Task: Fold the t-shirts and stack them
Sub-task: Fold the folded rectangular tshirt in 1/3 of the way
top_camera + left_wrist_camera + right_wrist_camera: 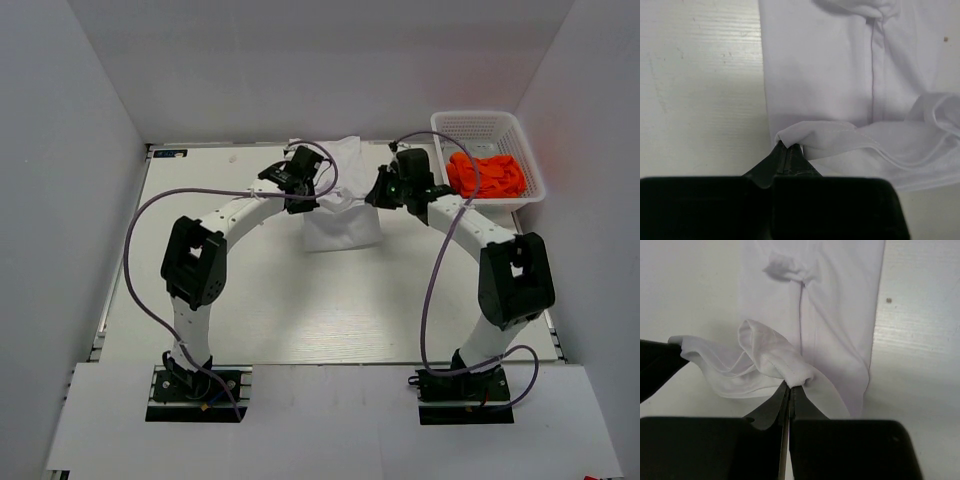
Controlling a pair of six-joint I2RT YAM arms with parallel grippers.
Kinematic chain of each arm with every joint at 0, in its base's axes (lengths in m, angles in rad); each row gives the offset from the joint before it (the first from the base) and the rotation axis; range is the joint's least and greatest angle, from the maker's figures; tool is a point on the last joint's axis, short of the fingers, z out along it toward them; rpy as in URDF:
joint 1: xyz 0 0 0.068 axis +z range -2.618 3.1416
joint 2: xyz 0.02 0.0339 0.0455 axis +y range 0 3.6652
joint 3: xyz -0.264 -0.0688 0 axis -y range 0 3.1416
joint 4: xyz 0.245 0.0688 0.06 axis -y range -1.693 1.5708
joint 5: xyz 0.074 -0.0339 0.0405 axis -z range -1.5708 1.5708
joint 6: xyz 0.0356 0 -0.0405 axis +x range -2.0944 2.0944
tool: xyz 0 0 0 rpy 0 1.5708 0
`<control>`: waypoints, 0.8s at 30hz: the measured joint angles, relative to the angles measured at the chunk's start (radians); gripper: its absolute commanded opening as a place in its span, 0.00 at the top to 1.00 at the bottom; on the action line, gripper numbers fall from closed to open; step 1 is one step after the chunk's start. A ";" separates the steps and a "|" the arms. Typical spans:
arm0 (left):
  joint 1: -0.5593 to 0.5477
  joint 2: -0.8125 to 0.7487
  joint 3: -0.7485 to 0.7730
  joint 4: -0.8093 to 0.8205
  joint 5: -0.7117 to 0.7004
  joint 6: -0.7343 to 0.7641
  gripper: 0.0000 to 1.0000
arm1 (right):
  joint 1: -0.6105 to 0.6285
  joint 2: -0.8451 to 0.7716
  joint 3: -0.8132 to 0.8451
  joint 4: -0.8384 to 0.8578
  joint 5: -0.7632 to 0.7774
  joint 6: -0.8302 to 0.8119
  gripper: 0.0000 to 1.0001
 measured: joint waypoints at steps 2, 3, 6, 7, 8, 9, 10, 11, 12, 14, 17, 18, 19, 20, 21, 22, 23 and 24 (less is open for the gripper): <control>0.009 0.013 0.027 0.003 0.000 0.014 1.00 | -0.011 0.046 0.048 0.001 -0.003 -0.009 1.00; 0.015 0.020 0.044 0.003 0.000 0.021 1.00 | -0.016 0.070 0.074 -0.002 -0.008 -0.015 1.00; 0.032 0.053 0.105 0.015 0.002 0.041 1.00 | -0.031 0.147 0.160 -0.008 -0.032 -0.027 1.00; 0.038 0.069 0.128 0.023 0.006 0.048 1.00 | -0.035 0.178 0.193 -0.012 -0.043 -0.030 1.00; 0.045 0.084 0.145 0.029 0.010 0.052 1.00 | -0.041 0.204 0.220 -0.014 -0.051 -0.032 1.00; 0.052 0.097 0.158 0.035 0.016 0.058 1.00 | -0.045 0.230 0.245 -0.016 -0.061 -0.033 1.00; 0.061 0.114 0.166 0.047 0.024 0.063 1.00 | -0.050 0.260 0.273 -0.019 -0.073 -0.035 1.00; 0.068 0.124 0.167 0.056 0.031 0.066 1.00 | -0.055 0.284 0.293 -0.019 -0.085 -0.035 1.00; 0.077 0.136 0.167 0.061 0.039 0.067 1.00 | -0.060 0.307 0.311 -0.020 -0.097 -0.035 1.00; 0.095 0.158 0.167 0.068 0.048 0.069 0.98 | -0.068 0.350 0.343 -0.029 -0.117 -0.034 1.00; 0.125 0.189 0.167 0.095 0.066 0.068 0.90 | -0.080 0.413 0.396 -0.047 -0.146 -0.034 1.00; 0.134 0.200 0.167 0.107 0.074 0.064 0.77 | -0.085 0.435 0.418 -0.052 -0.156 -0.035 0.93; 0.140 0.207 0.167 0.111 0.077 0.065 0.61 | -0.089 0.450 0.434 -0.055 -0.163 -0.035 0.92; 0.151 0.215 0.167 0.121 0.080 0.063 0.39 | -0.093 0.474 0.463 -0.069 -0.174 -0.037 0.79; 0.160 0.222 0.167 0.132 0.085 0.063 0.20 | -0.097 0.502 0.501 -0.076 -0.185 -0.035 0.25; 0.170 0.232 0.172 0.137 0.090 0.062 0.00 | -0.100 0.528 0.534 -0.084 -0.199 -0.035 0.10; 0.179 0.244 0.183 0.139 0.097 0.069 0.00 | -0.105 0.563 0.587 -0.095 -0.205 -0.034 0.09; 0.186 0.258 0.201 0.139 0.102 0.065 0.00 | -0.108 0.591 0.633 -0.113 -0.214 -0.040 0.09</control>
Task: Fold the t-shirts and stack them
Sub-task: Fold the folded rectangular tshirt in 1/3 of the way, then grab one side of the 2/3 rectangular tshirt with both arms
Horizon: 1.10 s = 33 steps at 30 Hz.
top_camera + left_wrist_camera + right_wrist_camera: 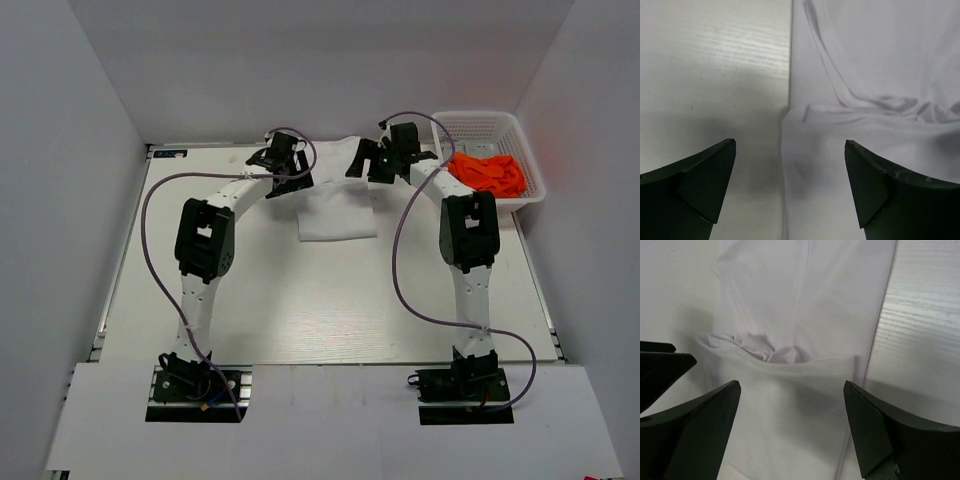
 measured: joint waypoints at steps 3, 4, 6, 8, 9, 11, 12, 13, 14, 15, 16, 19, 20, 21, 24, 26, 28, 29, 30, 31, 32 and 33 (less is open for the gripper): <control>0.020 0.047 0.082 -0.012 0.015 0.016 0.00 | -0.013 0.041 0.065 -0.014 -0.036 -0.002 0.09; 0.026 0.058 0.108 -0.018 0.018 0.023 0.00 | -0.016 0.039 0.061 -0.016 -0.047 -0.002 0.09; 0.034 0.066 0.143 -0.030 0.020 0.039 0.00 | -0.020 0.013 0.021 -0.002 -0.063 -0.002 0.09; 0.036 0.054 0.138 -0.033 0.024 0.050 0.00 | -0.025 -0.055 -0.087 0.013 -0.072 -0.002 0.09; 0.034 0.040 0.113 -0.027 0.030 0.053 0.00 | -0.026 -0.089 -0.138 0.019 -0.073 -0.002 0.09; 0.027 -0.016 0.003 -0.027 0.041 0.058 0.00 | -0.026 -0.179 -0.269 0.033 -0.077 -0.005 0.09; 0.020 -0.047 -0.065 -0.024 0.047 0.054 0.00 | -0.025 -0.226 -0.339 0.046 -0.077 -0.005 0.09; 0.012 -0.079 -0.132 -0.026 0.060 0.051 0.00 | -0.025 -0.274 -0.406 0.057 -0.077 -0.005 0.09; 0.004 -0.106 -0.191 -0.031 0.076 0.045 0.00 | -0.025 -0.317 -0.461 0.057 -0.077 -0.005 0.09; -0.005 -0.131 -0.248 -0.025 0.093 0.039 0.00 | -0.024 -0.356 -0.515 0.066 -0.077 -0.005 0.09; -0.014 -0.159 -0.312 -0.019 0.106 0.032 0.00 | -0.023 -0.390 -0.562 0.077 -0.076 -0.005 0.09; -0.041 -0.239 -0.451 0.011 0.132 0.016 0.00 | -0.022 -0.467 -0.683 0.103 -0.077 -0.003 0.09; -0.048 -0.265 -0.484 0.016 0.149 0.010 0.00 | -0.022 -0.479 -0.713 0.116 -0.078 -0.003 0.09; -0.058 -0.287 -0.513 0.023 0.158 0.006 0.00 | -0.023 -0.487 -0.746 0.126 -0.083 -0.001 0.09; -0.078 -0.307 -0.560 0.053 0.180 -0.003 0.05 | -0.023 -0.486 -0.796 0.138 -0.088 0.007 0.09; -0.088 -0.306 -0.564 0.072 0.188 -0.005 0.12 | -0.023 -0.478 -0.804 0.150 -0.088 0.014 0.09; -0.092 -0.303 -0.563 0.080 0.190 -0.009 0.17 | -0.023 -0.465 -0.804 0.179 -0.088 0.018 0.11; -0.093 -0.301 -0.563 0.082 0.191 -0.011 0.19 | -0.023 -0.457 -0.804 0.195 -0.089 0.019 0.14; -0.093 -0.298 -0.562 0.085 0.189 -0.012 0.21 | -0.023 -0.446 -0.804 0.210 -0.090 0.022 0.17; -0.093 -0.296 -0.560 0.085 0.188 -0.014 0.23 | -0.023 -0.435 -0.804 0.221 -0.092 0.025 0.20; -0.093 -0.291 -0.557 0.086 0.185 -0.016 0.30 | -0.023 -0.418 -0.799 0.228 -0.097 0.031 0.29; -0.093 -0.286 -0.550 0.086 0.183 -0.019 0.33 | -0.023 -0.406 -0.791 0.235 -0.109 0.034 0.34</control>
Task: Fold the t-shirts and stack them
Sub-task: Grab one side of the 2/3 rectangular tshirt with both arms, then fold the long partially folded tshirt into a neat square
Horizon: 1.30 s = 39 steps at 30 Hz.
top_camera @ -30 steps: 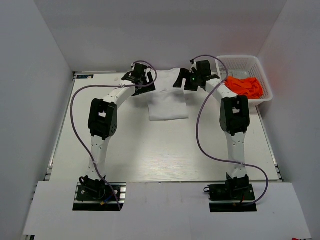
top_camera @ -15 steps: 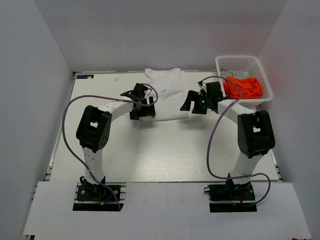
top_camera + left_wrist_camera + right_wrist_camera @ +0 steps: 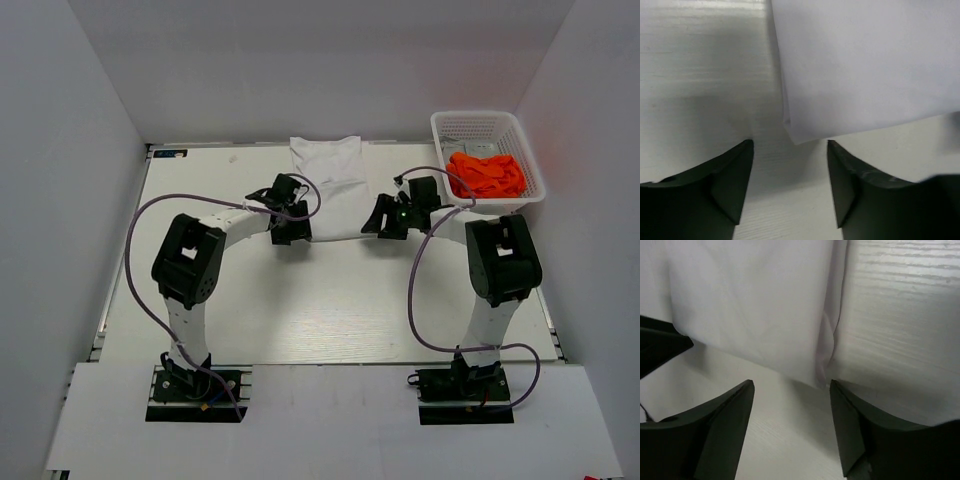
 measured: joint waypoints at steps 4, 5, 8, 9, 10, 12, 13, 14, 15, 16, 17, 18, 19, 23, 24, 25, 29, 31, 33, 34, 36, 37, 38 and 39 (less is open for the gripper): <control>0.000 0.026 0.024 0.012 -0.005 -0.003 0.43 | 0.000 0.045 0.026 0.024 -0.007 0.013 0.52; 0.000 0.031 0.028 0.015 -0.004 -0.006 0.49 | 0.000 0.052 0.029 0.028 -0.006 0.016 0.59; 0.000 0.056 0.053 0.023 0.004 -0.008 0.71 | 0.000 0.081 0.043 0.031 -0.001 0.019 0.78; 0.000 0.069 0.066 0.027 0.008 -0.012 0.80 | 0.000 0.091 0.050 0.034 -0.002 0.021 0.87; 0.000 0.082 0.078 0.034 0.014 -0.012 0.90 | 0.000 0.096 0.055 0.036 -0.003 0.019 0.92; 0.000 0.100 0.098 0.037 0.024 -0.015 1.00 | 0.000 0.100 0.056 0.038 0.002 0.023 1.00; 0.000 0.104 0.102 0.037 0.027 -0.014 1.00 | 0.000 0.100 0.056 0.037 0.005 0.026 1.00; 0.000 0.105 0.104 0.037 0.027 -0.014 1.00 | 0.000 0.100 0.056 0.037 0.006 0.025 1.00; -0.001 0.105 0.103 0.037 0.027 -0.015 1.00 | 0.000 0.098 0.055 0.038 0.006 0.024 1.00; -0.001 0.101 0.100 0.038 0.027 -0.014 1.00 | 0.000 0.093 0.051 0.037 0.008 0.019 1.00; -0.002 0.095 0.092 0.042 0.027 -0.016 1.00 | 0.001 0.084 0.045 0.032 0.008 0.011 1.00; -0.005 0.085 0.073 0.049 0.026 -0.016 1.00 | 0.001 0.066 0.033 0.027 0.008 0.005 1.00; -0.008 0.068 0.052 0.053 0.027 -0.016 1.00 | 0.002 0.045 0.019 0.016 0.009 0.000 1.00; -0.042 -0.031 -0.071 0.019 0.051 -0.018 1.00 | 0.008 -0.118 -0.096 -0.035 -0.005 -0.026 1.00; -0.055 -0.055 -0.102 0.011 0.061 -0.017 1.00 | 0.010 -0.172 -0.132 -0.056 -0.009 -0.031 1.00; -0.072 -0.085 -0.135 -0.008 0.084 -0.013 1.00 | 0.013 -0.231 -0.167 -0.073 -0.012 -0.039 1.00; -0.150 -0.214 -0.215 -0.117 0.176 0.018 1.00 | 0.025 -0.464 -0.265 -0.205 -0.027 -0.082 1.00; -0.187 -0.283 -0.221 -0.170 0.221 0.033 1.00 | 0.026 -0.568 -0.276 -0.286 -0.030 -0.111 1.00; -0.205 -0.357 -0.221 -0.201 0.262 0.042 1.00 | 0.025 -0.656 -0.276 -0.352 -0.031 -0.139 1.00; -0.209 -0.401 -0.221 -0.209 0.283 0.044 1.00 | 0.025 -0.694 -0.274 -0.381 -0.030 -0.152 1.00; -0.212 -0.460 -0.217 -0.222 0.308 0.044 1.00 | 0.025 -0.742 -0.256 -0.442 -0.030 -0.172 1.00; -0.216 -0.488 -0.211 -0.230 0.317 0.043 1.00 | 0.025 -0.752 -0.247 -0.463 -0.029 -0.179 1.00; -0.218 -0.510 -0.206 -0.233 0.322 0.042 1.00 | 0.025 -0.767 -0.227 -0.482 -0.027 -0.185 1.00; -0.219 -0.528 -0.203 -0.234 0.322 0.039 1.00 | 0.024 -0.775 -0.212 -0.494 -0.026 -0.189 1.00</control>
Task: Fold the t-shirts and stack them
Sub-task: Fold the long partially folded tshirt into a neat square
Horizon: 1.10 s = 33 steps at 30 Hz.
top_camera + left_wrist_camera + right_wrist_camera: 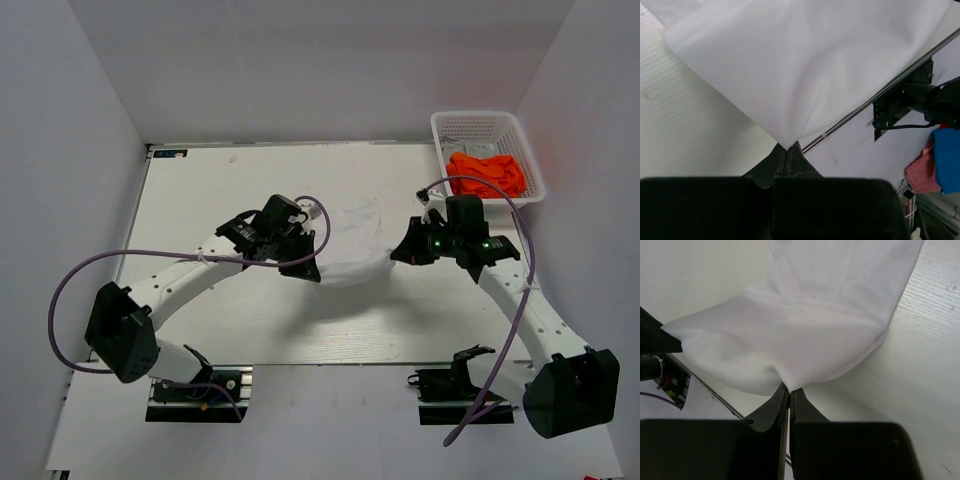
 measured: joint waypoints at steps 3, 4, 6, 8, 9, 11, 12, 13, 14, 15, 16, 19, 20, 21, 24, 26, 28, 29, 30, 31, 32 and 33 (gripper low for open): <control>-0.001 -0.034 0.005 -0.006 -0.023 -0.013 1.00 | 0.000 -0.015 0.035 -0.003 0.038 0.000 1.00; -0.002 -0.036 0.010 -0.011 -0.039 -0.021 1.00 | 0.000 -0.016 0.042 0.005 0.048 0.006 1.00; 0.000 -0.032 0.021 -0.003 -0.069 -0.034 1.00 | 0.000 -0.013 0.050 0.034 0.071 0.020 1.00; 0.004 -0.022 0.034 0.008 -0.103 -0.052 1.00 | 0.000 0.005 0.058 0.055 0.082 0.037 1.00; 0.006 -0.012 0.047 0.008 -0.128 -0.062 1.00 | -0.001 0.026 0.066 0.068 0.089 0.043 1.00; 0.011 0.018 0.087 0.010 -0.181 -0.076 1.00 | -0.001 0.077 0.089 0.092 0.105 0.058 1.00; 0.014 0.034 0.107 0.010 -0.209 -0.083 1.00 | -0.002 0.109 0.106 0.094 0.119 0.066 1.00; 0.016 0.051 0.126 0.010 -0.239 -0.088 1.00 | -0.002 0.141 0.123 0.101 0.132 0.072 1.00; 0.018 0.068 0.143 0.011 -0.264 -0.092 1.00 | -0.003 0.169 0.137 0.109 0.142 0.076 1.00; 0.022 0.088 0.163 0.010 -0.288 -0.098 1.00 | -0.005 0.196 0.151 0.116 0.153 0.081 1.00; 0.026 0.111 0.183 0.008 -0.307 -0.100 1.00 | -0.005 0.221 0.166 0.121 0.160 0.087 1.00; 0.039 0.195 0.249 0.002 -0.357 -0.102 1.00 | -0.006 0.289 0.220 0.129 0.178 0.092 1.00; 0.045 0.222 0.268 -0.001 -0.369 -0.102 1.00 | -0.006 0.311 0.243 0.132 0.181 0.093 1.00; 0.053 0.253 0.289 -0.004 -0.381 -0.102 1.00 | -0.006 0.334 0.265 0.137 0.183 0.093 1.00; 0.080 0.335 0.351 -0.018 -0.406 -0.100 1.00 | -0.008 0.403 0.333 0.144 0.183 0.092 1.00; 0.106 0.388 0.393 -0.022 -0.417 -0.095 1.00 | -0.011 0.454 0.377 0.148 0.178 0.092 1.00; 0.130 0.431 0.428 -0.021 -0.424 -0.086 1.00 | -0.013 0.506 0.419 0.145 0.178 0.091 1.00; 0.143 0.454 0.451 -0.026 -0.425 -0.079 1.00 | -0.014 0.534 0.443 0.143 0.180 0.091 1.00; 0.154 0.479 0.479 -0.027 -0.427 -0.071 1.00 | -0.015 0.563 0.465 0.143 0.181 0.090 1.00; 0.164 0.502 0.506 -0.030 -0.428 -0.064 1.00 | -0.016 0.598 0.493 0.141 0.182 0.089 1.00; 0.175 0.529 0.536 -0.031 -0.429 -0.059 1.00 | -0.018 0.631 0.521 0.141 0.183 0.089 1.00; 0.186 0.555 0.562 -0.029 -0.430 -0.052 1.00 | -0.021 0.669 0.550 0.142 0.182 0.088 1.00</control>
